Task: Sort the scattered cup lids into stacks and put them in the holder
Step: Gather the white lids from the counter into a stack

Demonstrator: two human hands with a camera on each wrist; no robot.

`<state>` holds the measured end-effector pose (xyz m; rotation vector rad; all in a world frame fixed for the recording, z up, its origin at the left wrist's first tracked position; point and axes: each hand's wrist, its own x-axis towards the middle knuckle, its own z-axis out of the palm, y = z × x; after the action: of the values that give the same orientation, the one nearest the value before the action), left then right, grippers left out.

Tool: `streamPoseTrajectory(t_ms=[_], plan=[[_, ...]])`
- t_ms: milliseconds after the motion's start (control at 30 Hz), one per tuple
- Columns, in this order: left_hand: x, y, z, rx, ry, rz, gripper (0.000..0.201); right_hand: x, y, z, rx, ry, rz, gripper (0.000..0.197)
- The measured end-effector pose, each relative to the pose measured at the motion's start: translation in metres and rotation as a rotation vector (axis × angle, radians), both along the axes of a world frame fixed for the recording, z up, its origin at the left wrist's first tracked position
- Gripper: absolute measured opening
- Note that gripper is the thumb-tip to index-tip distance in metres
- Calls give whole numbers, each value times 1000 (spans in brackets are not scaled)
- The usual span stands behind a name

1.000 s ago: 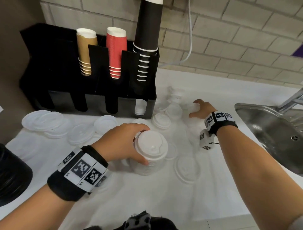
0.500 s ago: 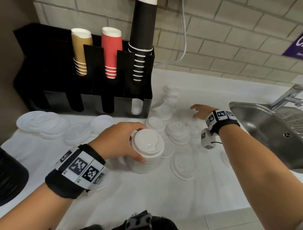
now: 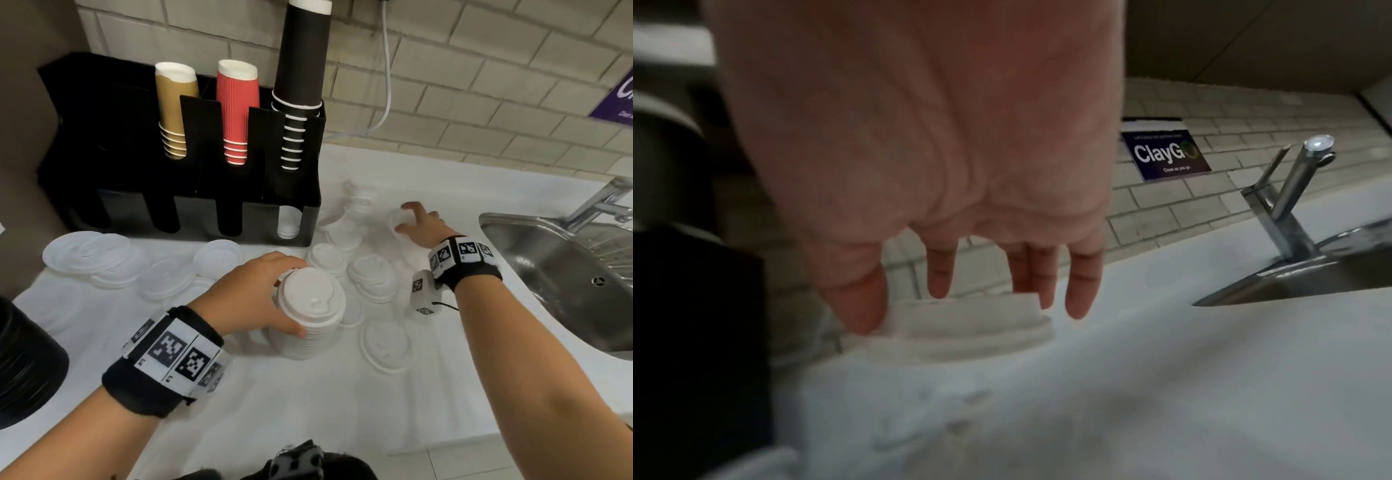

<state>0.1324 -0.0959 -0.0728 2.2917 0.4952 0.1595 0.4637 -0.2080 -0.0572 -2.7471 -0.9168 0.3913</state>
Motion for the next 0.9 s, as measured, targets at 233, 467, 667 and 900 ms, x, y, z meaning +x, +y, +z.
streamPoseTrajectory(t_ms=[233,467,667,900], plan=[[-4,-2,-7,-104,-75,6,77,-118,-31,18,719,347,373,37],[-6,-3,-8,-128,-45,28,120,-199,-57,-13,792,347,404,40],[-5,-5,-7,-138,-40,35,137,-207,-57,-19,704,257,393,40],[-3,-7,-6,-130,-45,42,142,-213,-51,-10,585,146,450,44]])
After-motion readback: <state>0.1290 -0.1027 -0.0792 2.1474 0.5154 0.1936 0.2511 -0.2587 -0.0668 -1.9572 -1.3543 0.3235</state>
